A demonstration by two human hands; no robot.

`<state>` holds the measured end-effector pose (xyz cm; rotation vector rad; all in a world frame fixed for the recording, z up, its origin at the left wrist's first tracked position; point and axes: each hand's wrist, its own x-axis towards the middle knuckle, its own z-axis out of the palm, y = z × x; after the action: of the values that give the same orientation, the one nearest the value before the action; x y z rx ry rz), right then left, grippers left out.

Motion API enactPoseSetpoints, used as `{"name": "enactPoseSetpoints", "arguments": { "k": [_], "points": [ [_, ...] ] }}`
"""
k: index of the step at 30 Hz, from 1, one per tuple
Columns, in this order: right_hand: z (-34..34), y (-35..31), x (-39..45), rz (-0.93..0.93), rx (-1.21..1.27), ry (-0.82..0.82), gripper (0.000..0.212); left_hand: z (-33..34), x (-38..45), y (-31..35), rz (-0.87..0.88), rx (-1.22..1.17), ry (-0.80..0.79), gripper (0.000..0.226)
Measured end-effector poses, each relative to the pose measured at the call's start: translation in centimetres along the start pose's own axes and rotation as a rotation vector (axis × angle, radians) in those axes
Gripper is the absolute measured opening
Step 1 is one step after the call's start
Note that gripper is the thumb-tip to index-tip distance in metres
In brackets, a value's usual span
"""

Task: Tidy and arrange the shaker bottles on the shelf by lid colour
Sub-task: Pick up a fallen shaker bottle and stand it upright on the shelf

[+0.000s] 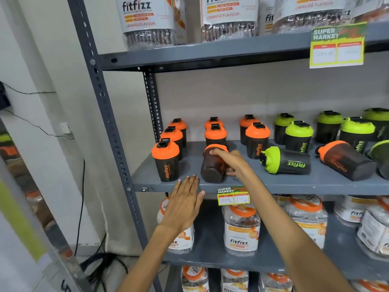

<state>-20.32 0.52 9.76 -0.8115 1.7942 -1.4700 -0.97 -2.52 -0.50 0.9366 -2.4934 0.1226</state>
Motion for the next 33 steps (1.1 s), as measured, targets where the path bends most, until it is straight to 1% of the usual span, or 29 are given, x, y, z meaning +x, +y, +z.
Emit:
{"name": "enactPoseSetpoints", "arguments": {
  "k": [2, 4, 5, 7, 8, 10, 13, 15, 20, 25, 27, 29, 31, 33],
  "points": [
    [-0.5, 0.3, 0.1, -0.058, 0.023, 0.020, 0.060, 0.1, 0.2, -0.1, 0.010, 0.014, 0.000, 0.061],
    [-0.7, 0.4, -0.3, -0.175, -0.003, 0.062, 0.053, 0.2, 0.4, -0.1, 0.017, 0.030, 0.003, 0.061],
    [-0.8, 0.4, -0.5, -0.241, -0.032, 0.102, 0.056, 0.2, 0.6, -0.1, 0.019, 0.032, 0.006, 0.061],
    [-0.8, 0.1, -1.3, -0.354, -0.115, 0.220, 0.073, 0.2, 0.9, 0.0, 0.027, 0.037, 0.001, 0.060],
    [-0.7, -0.1, -1.6, -0.421, -0.151, 0.282, 0.078, 0.2, 1.1, 0.1, 0.029, 0.039, -0.003, 0.060],
    [-0.2, -0.1, -2.2, -0.564, -0.217, 0.368, 0.081, 0.3, 1.5, 0.3, 0.025, 0.036, -0.006, 0.059],
    [0.8, 0.6, -2.1, -0.707, -0.302, 0.420, 0.086, 0.4, 1.9, 0.6, 0.004, 0.040, -0.008, 0.061],
    [1.5, 1.5, -1.4, -0.728, -0.349, 0.434, 0.089, 0.6, 1.9, 0.6, -0.005, 0.044, -0.002, 0.063],
    [1.7, 2.9, -0.1, -0.707, -0.401, 0.458, 0.095, 0.9, 1.9, 0.6, -0.008, 0.055, 0.009, 0.061],
    [0.3, 3.7, -0.7, -0.673, -0.368, 0.388, 0.105, 1.4, 1.7, 1.9, -0.031, 0.056, 0.019, 0.069],
    [-1.0, 3.8, -1.5, -0.686, -0.375, 0.349, 0.099, 1.7, 1.3, 2.8, -0.043, 0.038, 0.034, 0.067],
    [-2.9, 3.8, -2.4, -0.754, -0.436, 0.339, 0.085, 1.9, 0.9, 3.9, -0.049, 0.025, 0.041, 0.064],
    [-5.4, 3.6, -3.3, -0.840, -0.561, 0.347, 0.072, 1.9, 0.7, 5.2, -0.042, 0.031, 0.051, 0.062],
    [-8.2, 3.1, -4.1, -0.899, -0.736, 0.341, 0.065, 1.8, 0.7, 7.1, -0.029, 0.036, 0.046, 0.066]
  ]
}}
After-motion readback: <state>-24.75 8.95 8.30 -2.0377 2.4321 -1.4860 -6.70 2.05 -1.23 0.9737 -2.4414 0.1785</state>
